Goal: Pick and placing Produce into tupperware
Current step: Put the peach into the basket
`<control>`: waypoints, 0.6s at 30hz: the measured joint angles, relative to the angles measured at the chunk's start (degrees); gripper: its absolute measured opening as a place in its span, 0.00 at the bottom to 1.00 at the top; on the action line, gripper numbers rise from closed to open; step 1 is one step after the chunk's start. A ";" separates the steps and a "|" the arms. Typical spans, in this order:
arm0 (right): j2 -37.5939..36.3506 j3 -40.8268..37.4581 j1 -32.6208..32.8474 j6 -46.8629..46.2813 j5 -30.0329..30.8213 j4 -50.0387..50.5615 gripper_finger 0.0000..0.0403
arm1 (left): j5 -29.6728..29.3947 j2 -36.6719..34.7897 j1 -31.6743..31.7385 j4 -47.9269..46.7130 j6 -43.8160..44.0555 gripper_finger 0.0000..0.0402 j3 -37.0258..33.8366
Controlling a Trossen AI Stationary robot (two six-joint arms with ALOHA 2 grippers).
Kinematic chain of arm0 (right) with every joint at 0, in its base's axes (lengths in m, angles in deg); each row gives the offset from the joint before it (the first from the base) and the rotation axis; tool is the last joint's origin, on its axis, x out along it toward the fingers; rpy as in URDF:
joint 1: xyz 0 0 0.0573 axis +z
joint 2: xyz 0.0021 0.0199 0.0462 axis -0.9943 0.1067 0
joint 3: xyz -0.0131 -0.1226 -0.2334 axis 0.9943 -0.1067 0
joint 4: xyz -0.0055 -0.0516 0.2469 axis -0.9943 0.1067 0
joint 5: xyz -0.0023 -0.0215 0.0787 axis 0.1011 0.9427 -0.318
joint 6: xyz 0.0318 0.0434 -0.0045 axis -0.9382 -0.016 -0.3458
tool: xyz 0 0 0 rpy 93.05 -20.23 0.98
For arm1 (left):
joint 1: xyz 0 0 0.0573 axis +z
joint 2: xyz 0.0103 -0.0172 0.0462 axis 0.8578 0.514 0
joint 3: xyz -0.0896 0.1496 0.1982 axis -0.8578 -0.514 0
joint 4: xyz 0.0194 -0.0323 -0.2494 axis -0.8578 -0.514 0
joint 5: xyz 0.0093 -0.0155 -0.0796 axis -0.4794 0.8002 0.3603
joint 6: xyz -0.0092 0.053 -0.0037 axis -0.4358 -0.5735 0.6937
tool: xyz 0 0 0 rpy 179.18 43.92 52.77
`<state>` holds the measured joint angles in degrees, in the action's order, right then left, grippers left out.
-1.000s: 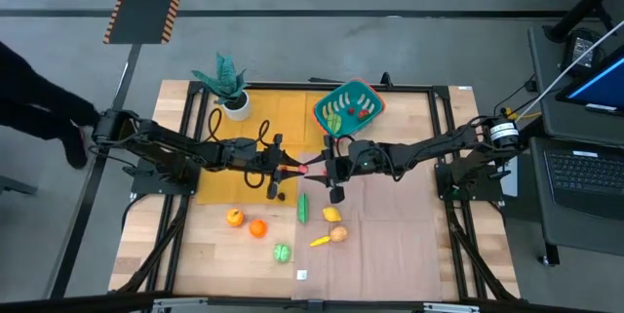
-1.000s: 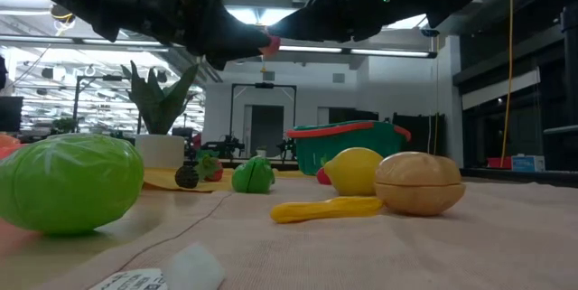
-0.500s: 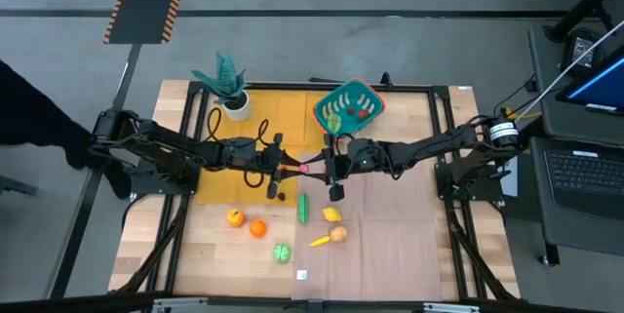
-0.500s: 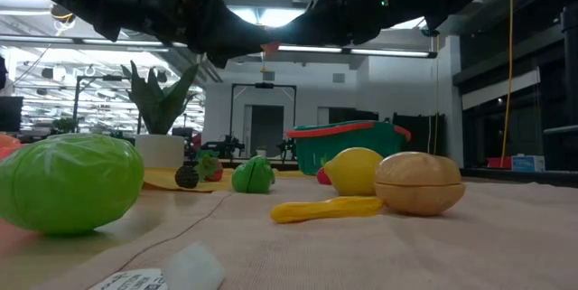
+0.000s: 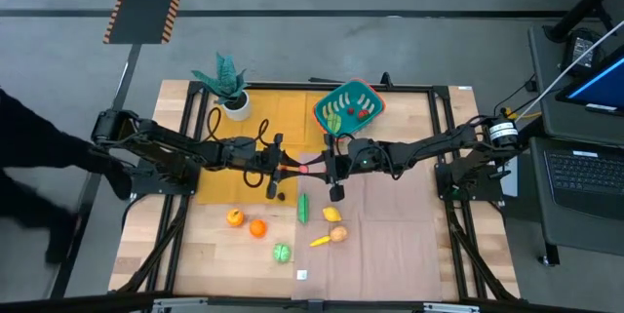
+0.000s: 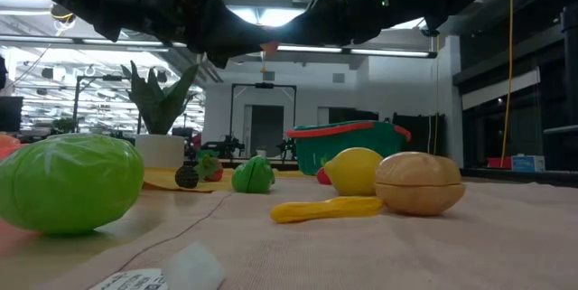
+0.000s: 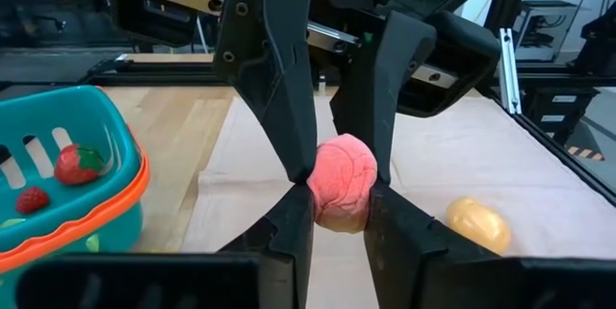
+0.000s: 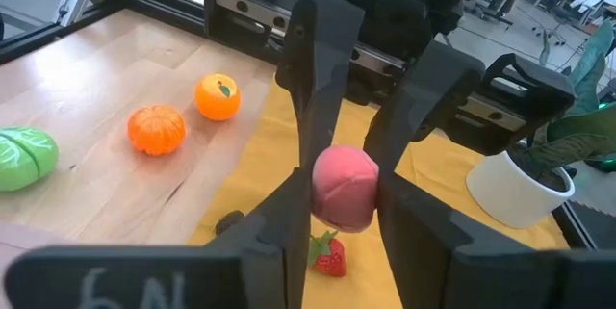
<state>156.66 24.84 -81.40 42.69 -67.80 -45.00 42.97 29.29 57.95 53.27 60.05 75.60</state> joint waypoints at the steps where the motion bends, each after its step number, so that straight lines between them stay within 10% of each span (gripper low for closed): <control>1: 0.00 0.00 0.00 0.01 0.01 -0.01 0.27 | 0.00 -0.02 0.00 -0.07 0.00 0.18 0.00; 18: -0.59 0.00 -0.02 -0.04 0.26 0.54 0.16 | -0.68 -0.07 0.02 -0.41 -1.46 0.35 0.11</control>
<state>156.07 24.84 -81.42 42.65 -67.54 -44.47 42.30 29.22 57.97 52.86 58.58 75.71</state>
